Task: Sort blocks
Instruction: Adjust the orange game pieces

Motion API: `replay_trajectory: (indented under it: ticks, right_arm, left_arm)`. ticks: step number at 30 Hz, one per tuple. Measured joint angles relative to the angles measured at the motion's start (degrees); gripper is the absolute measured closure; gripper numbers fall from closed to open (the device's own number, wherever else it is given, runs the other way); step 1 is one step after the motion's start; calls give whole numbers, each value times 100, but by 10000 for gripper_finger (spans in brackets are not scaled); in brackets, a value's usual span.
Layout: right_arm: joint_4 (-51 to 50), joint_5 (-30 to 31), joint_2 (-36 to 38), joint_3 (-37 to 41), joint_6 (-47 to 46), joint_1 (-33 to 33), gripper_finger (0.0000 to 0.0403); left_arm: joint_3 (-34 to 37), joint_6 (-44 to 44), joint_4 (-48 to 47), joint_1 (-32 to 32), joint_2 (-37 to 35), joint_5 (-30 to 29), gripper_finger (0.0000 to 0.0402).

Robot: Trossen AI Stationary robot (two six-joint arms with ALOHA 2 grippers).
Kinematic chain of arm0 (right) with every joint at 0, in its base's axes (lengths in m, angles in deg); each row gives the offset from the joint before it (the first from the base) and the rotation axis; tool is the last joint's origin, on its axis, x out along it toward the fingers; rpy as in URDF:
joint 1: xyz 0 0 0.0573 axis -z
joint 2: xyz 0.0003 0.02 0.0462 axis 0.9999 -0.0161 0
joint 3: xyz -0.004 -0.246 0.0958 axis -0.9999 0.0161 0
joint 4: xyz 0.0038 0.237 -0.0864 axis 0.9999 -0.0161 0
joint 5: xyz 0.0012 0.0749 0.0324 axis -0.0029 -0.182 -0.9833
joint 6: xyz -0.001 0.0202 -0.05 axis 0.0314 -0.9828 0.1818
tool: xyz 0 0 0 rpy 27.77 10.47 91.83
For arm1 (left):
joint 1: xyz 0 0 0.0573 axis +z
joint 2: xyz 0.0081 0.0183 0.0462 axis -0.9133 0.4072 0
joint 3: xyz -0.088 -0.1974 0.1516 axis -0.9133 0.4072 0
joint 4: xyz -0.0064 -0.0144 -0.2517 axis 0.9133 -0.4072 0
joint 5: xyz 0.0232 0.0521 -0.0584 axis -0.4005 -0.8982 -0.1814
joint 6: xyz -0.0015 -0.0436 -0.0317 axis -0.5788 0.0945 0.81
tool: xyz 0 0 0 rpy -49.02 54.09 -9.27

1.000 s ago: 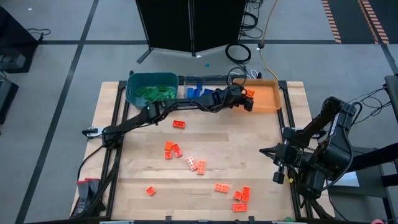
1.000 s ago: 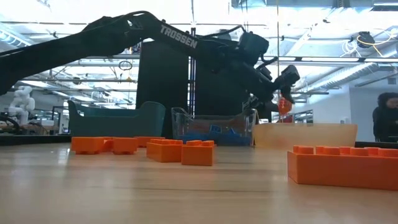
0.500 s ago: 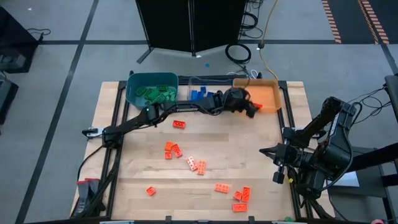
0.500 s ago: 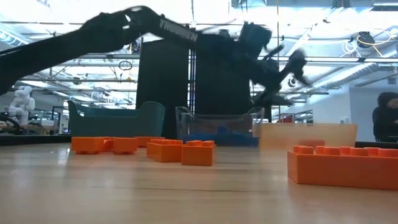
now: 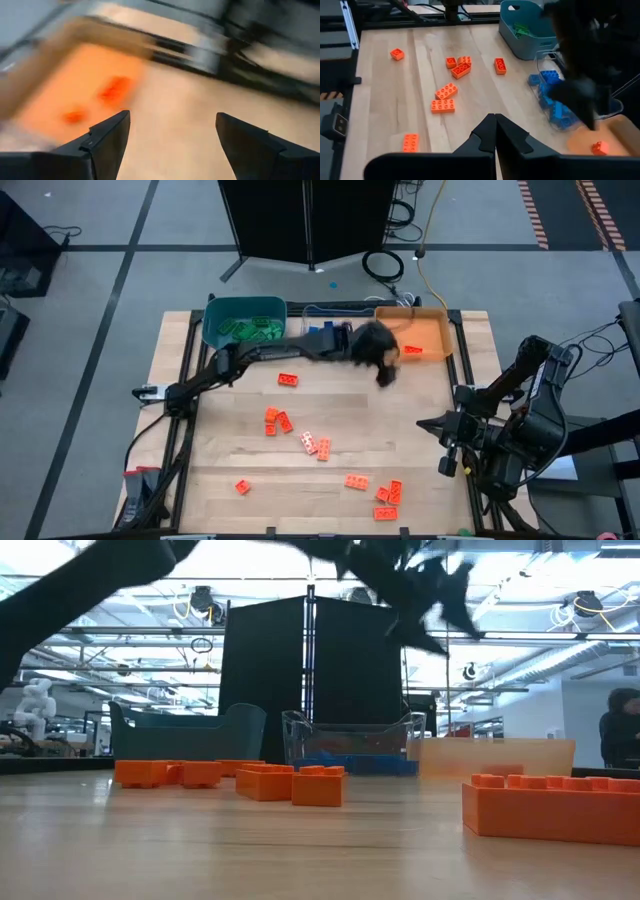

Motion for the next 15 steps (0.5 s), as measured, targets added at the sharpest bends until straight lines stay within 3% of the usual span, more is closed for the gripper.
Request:
replay_trajectory:
  ticks: [2,6,15]
  right_arm:
    - [49,-9,0,0,-18,-1,402]
    - [107,-26,-21,0,-19,-1,402]
    - [109,-35,-278,0,-6,-4,402]
  left_arm:
    - [-15,-569,-594,-339,-143,343,103]
    - [2,-1217,-1712,-984,-97,425,103]
    - [287,-1151,-2035,-2117,251,315,103]
